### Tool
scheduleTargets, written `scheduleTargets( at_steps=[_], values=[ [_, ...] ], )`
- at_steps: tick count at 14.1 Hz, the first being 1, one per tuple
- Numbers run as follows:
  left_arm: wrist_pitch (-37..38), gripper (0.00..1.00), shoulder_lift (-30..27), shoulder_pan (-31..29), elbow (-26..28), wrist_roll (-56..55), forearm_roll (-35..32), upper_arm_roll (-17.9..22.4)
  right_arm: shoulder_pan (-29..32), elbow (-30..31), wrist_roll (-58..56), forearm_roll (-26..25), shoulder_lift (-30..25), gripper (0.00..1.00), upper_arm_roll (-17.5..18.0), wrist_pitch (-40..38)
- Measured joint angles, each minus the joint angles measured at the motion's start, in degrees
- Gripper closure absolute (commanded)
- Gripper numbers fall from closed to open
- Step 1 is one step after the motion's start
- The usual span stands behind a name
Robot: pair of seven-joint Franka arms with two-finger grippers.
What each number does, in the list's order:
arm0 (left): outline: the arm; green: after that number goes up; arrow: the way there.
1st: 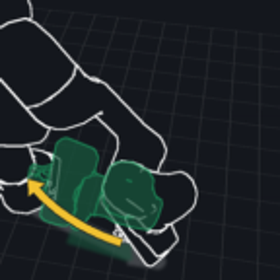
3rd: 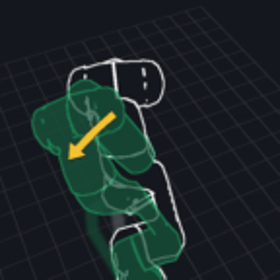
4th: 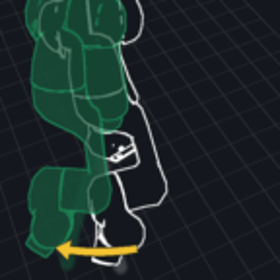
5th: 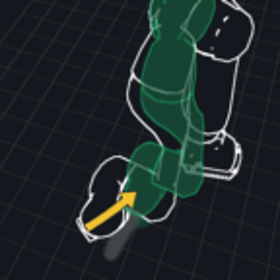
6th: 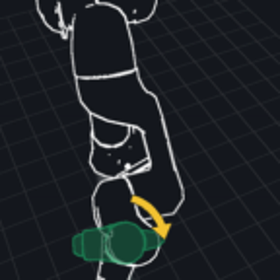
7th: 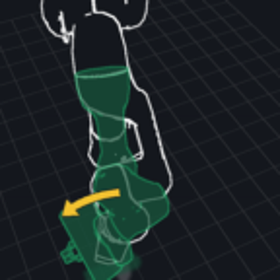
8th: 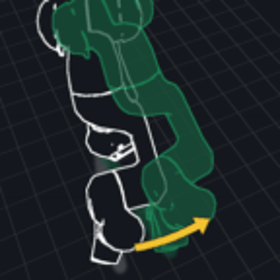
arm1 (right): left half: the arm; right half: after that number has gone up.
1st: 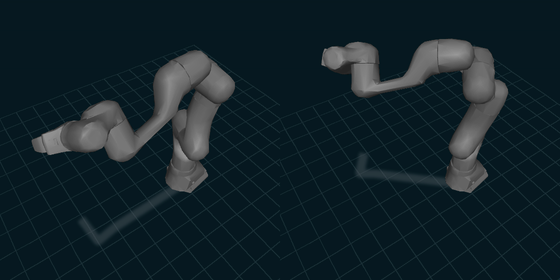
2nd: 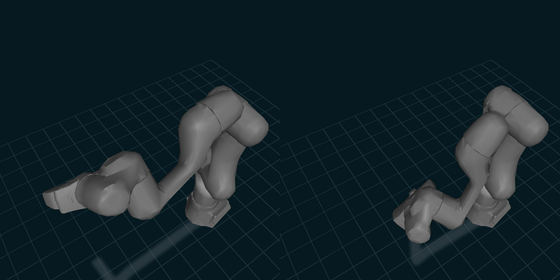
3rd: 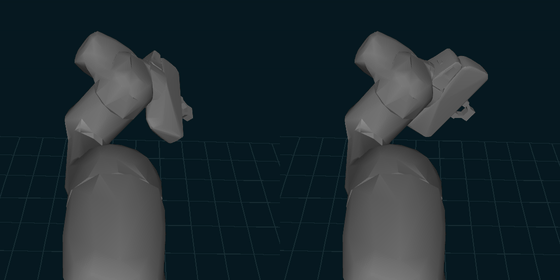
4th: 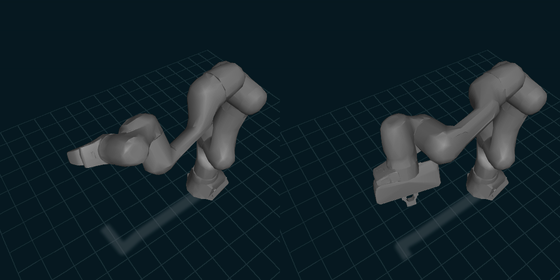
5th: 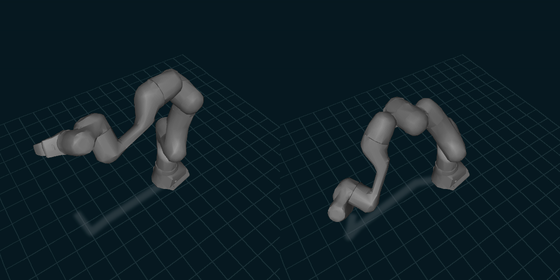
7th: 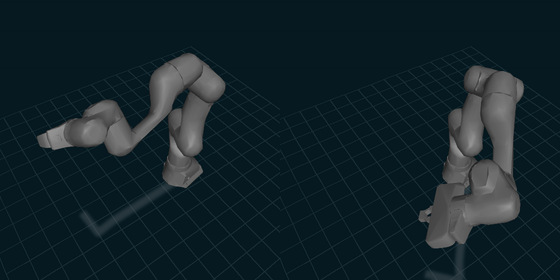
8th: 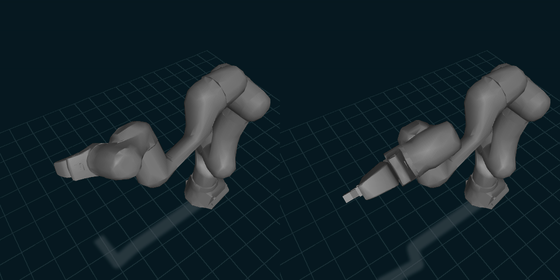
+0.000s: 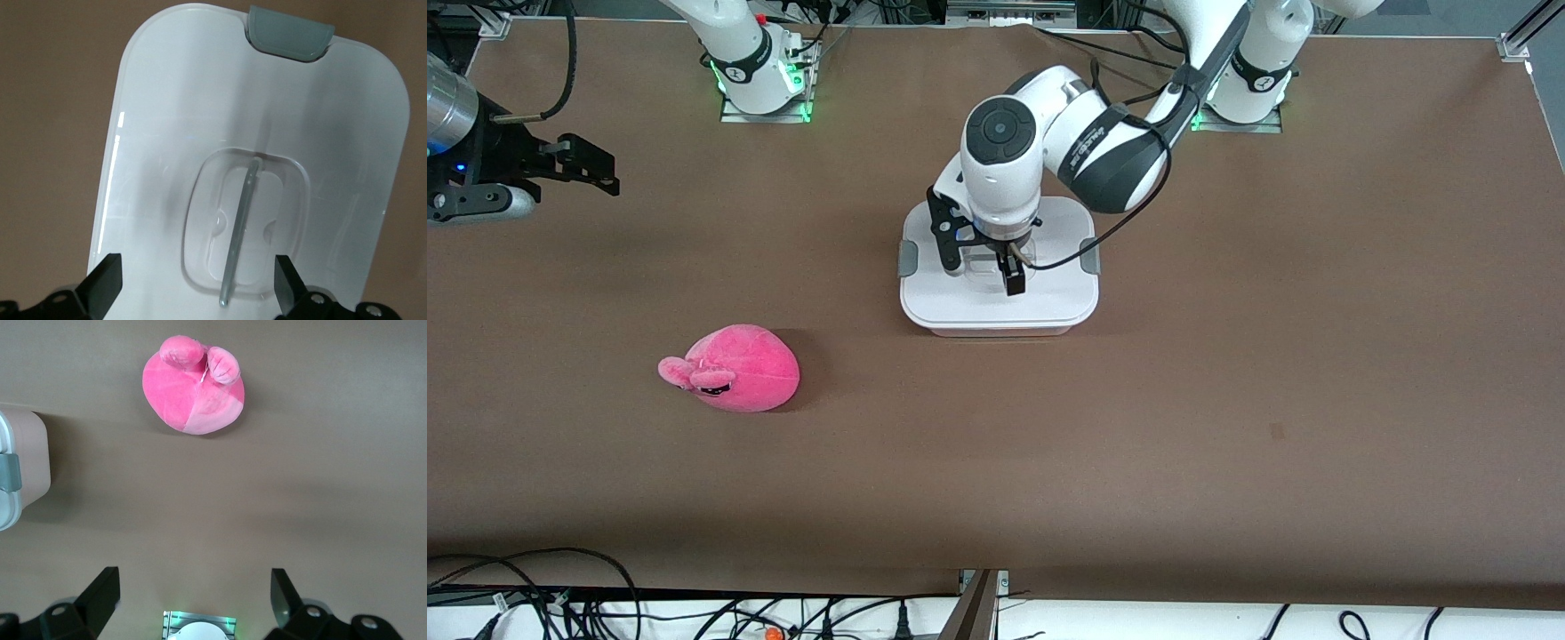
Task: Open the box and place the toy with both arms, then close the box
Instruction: 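Reach the left gripper to the lid handle and grasp it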
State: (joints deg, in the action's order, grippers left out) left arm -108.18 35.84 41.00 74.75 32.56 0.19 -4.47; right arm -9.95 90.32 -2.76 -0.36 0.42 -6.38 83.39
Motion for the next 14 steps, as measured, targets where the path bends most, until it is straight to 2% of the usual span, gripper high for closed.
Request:
scheduleTargets(
  at_steps=[8, 9, 10, 11, 12, 13, 14],
  values=[
    [-0.63, 0.0, 1.09, 0.66, 0.63, 1.63, -0.04, -0.18, 0.0, 0.07, 0.0, 0.0, 0.08, 0.0, 0.01, -0.04],
    [-0.6, 0.03, 1.09, 0.96, 0.89, 1.63, -0.04, -0.19, 0.0, 0.14, 0.0, 0.0, 0.09, 0.0, 0.01, -0.04],
    [-0.59, 0.19, 1.02, 1.23, 1.22, 1.61, -0.04, -0.19, 0.0, 0.24, 0.0, 0.0, 0.11, 0.0, 0.01, -0.04],
    [-0.56, 0.3, 0.82, 1.4, 1.62, 1.6, -0.04, -0.19, 0.0, 0.32, 0.01, 0.0, 0.15, 0.0, 0.0, -0.04],
    [-0.47, 0.48, 0.49, 1.48, 2.05, 1.6, -0.04, -0.19, 0.0, 0.35, 0.02, 0.0, 0.22, 0.0, 0.01, -0.04],
    [-0.34, 0.56, 0.05, 1.5, 2.47, 1.6, -0.05, -0.19, 0.0, 0.35, 0.02, 0.0, 0.3, 0.0, 0.0, -0.04],
    [-0.19, 0.56, -0.44, 1.5, 2.91, 1.6, -0.05, -0.18, 0.0, 0.35, 0.03, 0.0, 0.36, 0.0, 0.0, -0.04]
  ],
)
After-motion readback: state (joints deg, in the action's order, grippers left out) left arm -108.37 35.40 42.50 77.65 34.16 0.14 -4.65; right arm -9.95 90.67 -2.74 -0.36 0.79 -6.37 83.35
